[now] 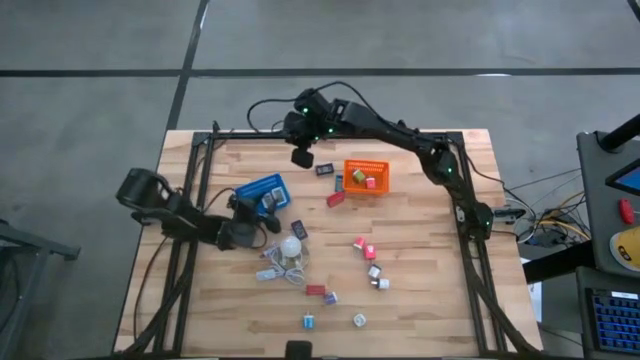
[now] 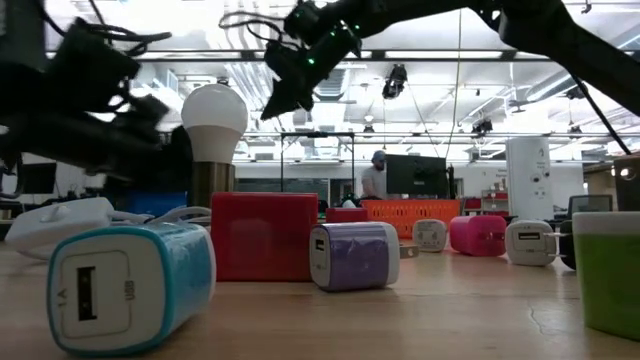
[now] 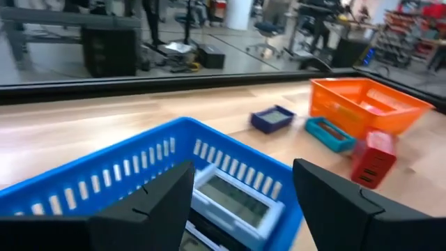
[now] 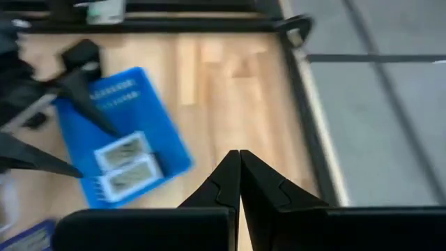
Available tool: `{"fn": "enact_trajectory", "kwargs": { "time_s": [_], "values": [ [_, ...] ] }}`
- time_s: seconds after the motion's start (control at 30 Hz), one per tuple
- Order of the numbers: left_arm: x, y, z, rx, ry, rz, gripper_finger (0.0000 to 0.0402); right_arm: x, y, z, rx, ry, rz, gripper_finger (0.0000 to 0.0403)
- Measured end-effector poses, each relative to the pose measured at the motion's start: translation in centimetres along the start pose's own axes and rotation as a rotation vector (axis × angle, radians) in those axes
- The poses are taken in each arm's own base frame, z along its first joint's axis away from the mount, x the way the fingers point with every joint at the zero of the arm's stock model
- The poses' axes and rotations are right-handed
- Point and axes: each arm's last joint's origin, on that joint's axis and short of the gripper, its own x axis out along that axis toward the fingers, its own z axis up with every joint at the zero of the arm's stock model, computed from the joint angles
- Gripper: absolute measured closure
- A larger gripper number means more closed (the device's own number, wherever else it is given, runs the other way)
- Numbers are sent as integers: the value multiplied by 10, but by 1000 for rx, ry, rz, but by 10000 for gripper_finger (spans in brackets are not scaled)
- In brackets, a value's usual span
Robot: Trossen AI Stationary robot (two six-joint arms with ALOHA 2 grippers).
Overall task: Pick & Place Office items
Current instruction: Move the bottom left blue bin to the left side of the orange bin
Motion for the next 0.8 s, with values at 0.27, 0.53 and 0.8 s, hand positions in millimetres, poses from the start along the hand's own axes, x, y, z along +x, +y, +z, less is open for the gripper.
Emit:
{"fn": "enact_trajectory", "kwargs": {
  "time_s": [0.27,0.53,0.8],
  "values": [
    [31,-13,9,50,7,-69,154,23,-4,-38,34,83,263,395],
    [34,-13,13,86,-10,-59,154,57,1,-75,14,76,333,395],
    [33,-10,12,84,-10,-54,154,74,5,-98,13,12,432,395]
  ]
}}
